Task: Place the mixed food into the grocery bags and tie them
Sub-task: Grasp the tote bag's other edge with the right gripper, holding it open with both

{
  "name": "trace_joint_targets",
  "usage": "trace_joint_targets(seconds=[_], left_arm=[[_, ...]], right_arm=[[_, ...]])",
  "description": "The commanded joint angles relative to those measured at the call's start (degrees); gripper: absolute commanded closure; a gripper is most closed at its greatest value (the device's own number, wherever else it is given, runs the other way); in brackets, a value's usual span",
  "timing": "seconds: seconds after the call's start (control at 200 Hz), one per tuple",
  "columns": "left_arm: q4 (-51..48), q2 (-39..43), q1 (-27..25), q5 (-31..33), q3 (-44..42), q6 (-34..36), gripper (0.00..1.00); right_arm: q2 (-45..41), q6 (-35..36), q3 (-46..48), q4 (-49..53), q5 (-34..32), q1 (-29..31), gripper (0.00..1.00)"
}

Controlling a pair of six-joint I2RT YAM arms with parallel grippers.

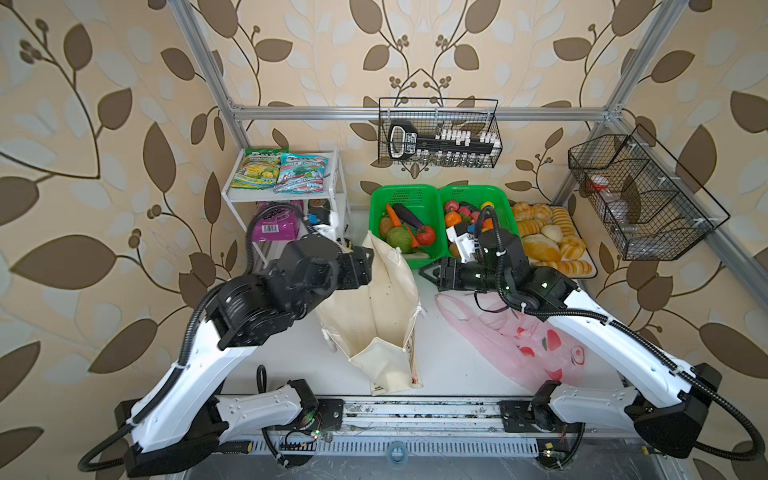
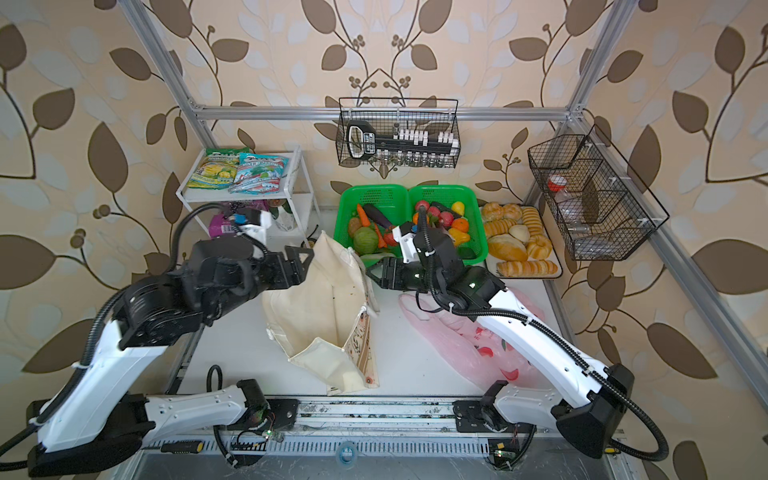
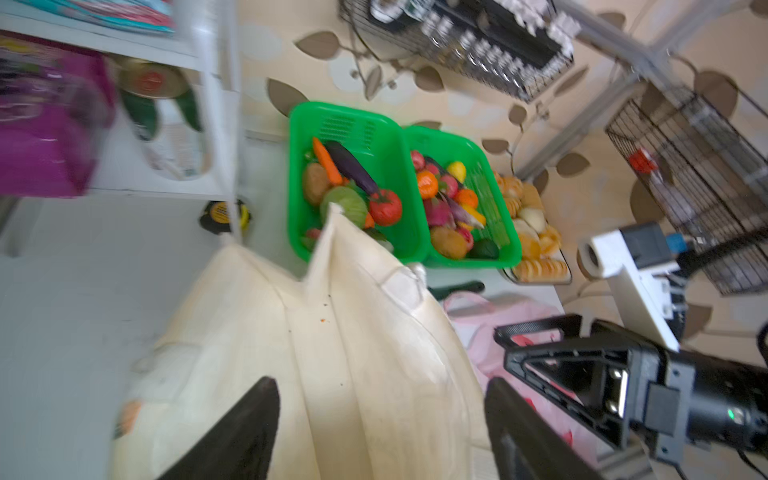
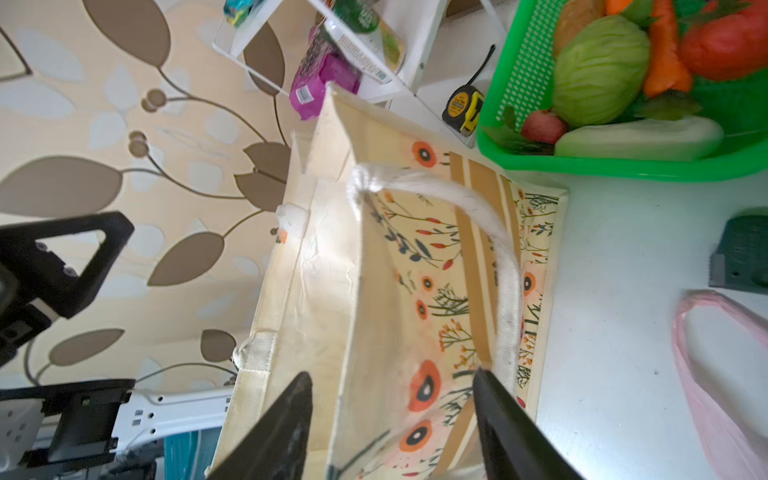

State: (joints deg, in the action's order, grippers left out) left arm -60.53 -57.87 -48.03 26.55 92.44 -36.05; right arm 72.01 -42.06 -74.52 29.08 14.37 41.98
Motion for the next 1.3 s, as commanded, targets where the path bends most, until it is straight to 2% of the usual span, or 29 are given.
trace_joint_targets(seconds=[0.0, 0.055, 0.13, 0.255, 0.365, 0.39, 0.46, 0.535, 0.665, 0.785, 0.9, 1.01, 1.155, 1.3], left_arm=[[-8.02, 2.70, 0.64, 16.22, -2.86, -2.42, 0.11], [-10.28, 3.90, 2.14, 16.82, -4.04, -2.95, 0.07], [-12.16, 4.68, 6.20, 13.78, -6.20, -2.58, 0.04], [-11.57, 4.80, 18.33, 0.97, -10.76, 0.31, 0.01], [-9.50, 4.26, 27.16, -9.66, -13.70, 2.77, 0.01], [-8.71, 4.18, 27.99, -11.44, -14.38, 3.17, 0.01], [-6.05, 3.66, 28.95, -16.62, -16.20, 4.00, 0.01], [-3.96, 2.23, 28.96, -20.51, -17.26, 3.63, 0.04], [5.29, 2.11, 28.96, -27.13, -20.26, 3.18, 0.12], [12.01, -1.23, 28.96, -33.28, -20.62, 2.50, 0.24], [15.31, -6.54, 28.96, -37.88, -18.22, 2.47, 0.30], [16.98, -9.99, 28.96, -40.86, -15.71, 2.41, 0.34], [15.58, -9.20, 28.96, -36.02, -14.10, 3.62, 0.29], [12.28, -5.27, 28.96, -24.88, -11.98, 8.44, 0.23]], right_arm=[[4.17, 4.14, -5.97, 6.75, -6.51, 2.78, 0.38], [6.46, 5.08, -8.53, 8.43, -9.50, 3.92, 0.38], [9.26, 6.65, -11.34, 9.64, -10.82, 4.60, 0.40], [14.45, 8.40, -16.00, 11.71, -10.07, 5.66, 0.48], [17.82, 10.64, -19.87, 16.39, -15.76, 7.06, 0.58], [18.03, 10.85, -20.02, 17.25, -16.95, 7.02, 0.61], [17.05, 10.62, -19.15, 18.38, -21.73, 7.29, 0.78], [14.45, 9.89, -16.63, 17.45, -25.14, 7.13, 0.89], [7.88, 5.48, -9.93, 14.21, -30.13, 5.93, 1.00], [1.35, -0.21, -1.49, 9.23, -31.65, 3.34, 1.00], [-2.68, -2.69, 4.27, 6.22, -32.31, 1.11, 1.00], [-3.31, -2.56, 7.94, 3.82, -27.70, -2.78, 1.00], [-3.11, -0.96, 7.84, 2.74, -22.52, -5.57, 0.96], [-3.06, 0.23, 7.33, 1.42, -16.31, -5.60, 0.77]])
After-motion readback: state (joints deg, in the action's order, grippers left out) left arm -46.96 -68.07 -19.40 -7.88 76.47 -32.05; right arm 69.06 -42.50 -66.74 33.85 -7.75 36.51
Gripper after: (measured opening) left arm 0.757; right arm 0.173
